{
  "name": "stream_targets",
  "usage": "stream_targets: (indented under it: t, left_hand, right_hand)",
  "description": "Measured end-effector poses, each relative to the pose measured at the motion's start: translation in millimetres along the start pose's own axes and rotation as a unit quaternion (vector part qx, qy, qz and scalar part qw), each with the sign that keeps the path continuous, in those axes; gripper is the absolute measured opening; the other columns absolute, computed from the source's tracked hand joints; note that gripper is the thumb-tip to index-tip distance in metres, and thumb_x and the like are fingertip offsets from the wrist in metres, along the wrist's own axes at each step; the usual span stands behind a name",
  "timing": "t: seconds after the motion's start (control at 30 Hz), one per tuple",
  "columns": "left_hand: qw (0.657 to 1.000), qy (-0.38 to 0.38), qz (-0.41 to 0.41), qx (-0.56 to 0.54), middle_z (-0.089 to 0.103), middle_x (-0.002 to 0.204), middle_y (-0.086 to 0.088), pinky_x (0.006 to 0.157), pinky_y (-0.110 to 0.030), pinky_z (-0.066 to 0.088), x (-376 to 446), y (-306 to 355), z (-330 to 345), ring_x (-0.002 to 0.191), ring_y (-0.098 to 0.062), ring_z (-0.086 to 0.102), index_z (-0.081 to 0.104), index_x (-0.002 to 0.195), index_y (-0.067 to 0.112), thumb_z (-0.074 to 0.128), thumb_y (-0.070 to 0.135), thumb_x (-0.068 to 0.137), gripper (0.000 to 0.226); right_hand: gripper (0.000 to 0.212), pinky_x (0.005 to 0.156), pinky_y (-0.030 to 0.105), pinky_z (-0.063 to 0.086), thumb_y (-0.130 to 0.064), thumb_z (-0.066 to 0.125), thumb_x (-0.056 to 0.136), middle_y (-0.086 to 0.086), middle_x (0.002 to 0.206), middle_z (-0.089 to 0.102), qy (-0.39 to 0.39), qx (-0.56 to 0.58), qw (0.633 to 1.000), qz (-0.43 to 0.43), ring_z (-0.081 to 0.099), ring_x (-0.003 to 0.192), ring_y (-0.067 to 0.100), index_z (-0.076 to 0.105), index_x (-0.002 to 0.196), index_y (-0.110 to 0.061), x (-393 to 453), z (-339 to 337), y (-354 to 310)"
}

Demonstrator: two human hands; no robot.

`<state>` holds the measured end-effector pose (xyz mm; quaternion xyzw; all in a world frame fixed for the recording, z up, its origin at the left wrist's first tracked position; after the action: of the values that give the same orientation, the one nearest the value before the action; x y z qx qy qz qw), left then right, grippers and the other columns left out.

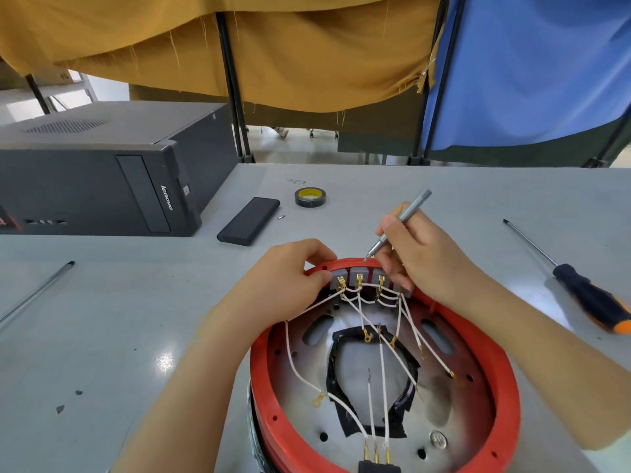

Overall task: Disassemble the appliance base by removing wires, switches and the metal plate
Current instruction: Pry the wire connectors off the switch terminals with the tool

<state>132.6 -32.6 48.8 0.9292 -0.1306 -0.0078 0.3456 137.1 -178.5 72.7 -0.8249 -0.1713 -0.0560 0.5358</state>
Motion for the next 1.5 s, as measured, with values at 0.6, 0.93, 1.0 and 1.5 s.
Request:
stream_targets:
  t: [0.6, 0.93, 1.0, 1.5]
  left_hand:
    - [0.999, -0.008, 0.024, -0.039, 0.064, 0.113, 0.019, 0.083, -0.004, 0.035, 5.2, -1.5, 7.8, 0.106, 0.0, 0.054, 0.063, 0.117, 0.034, 0.041, 0.027, 0.1, 0.028]
    - [0.999, -0.004, 0.027, -0.035, 0.066, 0.108, 0.017, 0.079, -0.01, 0.039, 4.6, 0.7, 7.6, 0.099, 0.0, 0.056, 0.063, 0.114, 0.036, 0.041, 0.028, 0.1, 0.027]
    - [0.999, -0.008, 0.024, -0.035, 0.066, 0.106, 0.018, 0.079, -0.006, 0.037, 4.5, -0.2, 8.5, 0.096, 0.002, 0.057, 0.063, 0.112, 0.037, 0.042, 0.028, 0.1, 0.026]
    - [0.999, -0.003, 0.027, -0.045, 0.066, 0.107, 0.018, 0.088, -0.02, 0.043, 4.3, 0.8, 7.0, 0.099, 0.0, 0.058, 0.064, 0.113, 0.035, 0.043, 0.028, 0.099, 0.026]
  right_hand:
    - [0.022, 0.055, 0.032, 0.043, -0.042, 0.029, 0.095, -0.002, 0.062, 0.049, -0.001, -0.186, 0.98, -0.07, 0.046, 0.052, 0.007, 0.041, 0.083, -0.027, -11.2, 12.5, -12.8]
    - [0.016, 0.055, 0.026, 0.04, -0.043, 0.028, 0.096, -0.004, 0.06, 0.049, -0.025, -0.247, 0.966, -0.077, 0.05, 0.056, 0.008, 0.037, 0.086, -0.033, -9.3, 19.3, -13.7]
    - [0.016, 0.056, 0.026, 0.038, -0.04, 0.031, 0.098, -0.004, 0.063, 0.051, -0.026, -0.226, 0.973, -0.048, 0.051, 0.056, 0.005, 0.037, 0.084, -0.033, -2.6, 17.9, -9.3]
    - [0.016, 0.057, 0.019, 0.032, -0.037, 0.033, 0.099, -0.016, 0.062, 0.047, -0.01, -0.186, 0.982, -0.041, 0.051, 0.057, -0.013, 0.042, 0.087, -0.031, 5.4, 13.9, -3.0]
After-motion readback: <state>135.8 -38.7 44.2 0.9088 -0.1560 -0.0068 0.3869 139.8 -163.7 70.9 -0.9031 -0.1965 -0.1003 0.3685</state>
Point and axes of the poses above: each hand's wrist, its own x-axis towards the middle knuckle, its own z-axis out of the palm, y = z × x, the point moved 10 cm from there along x, towards the middle knuckle
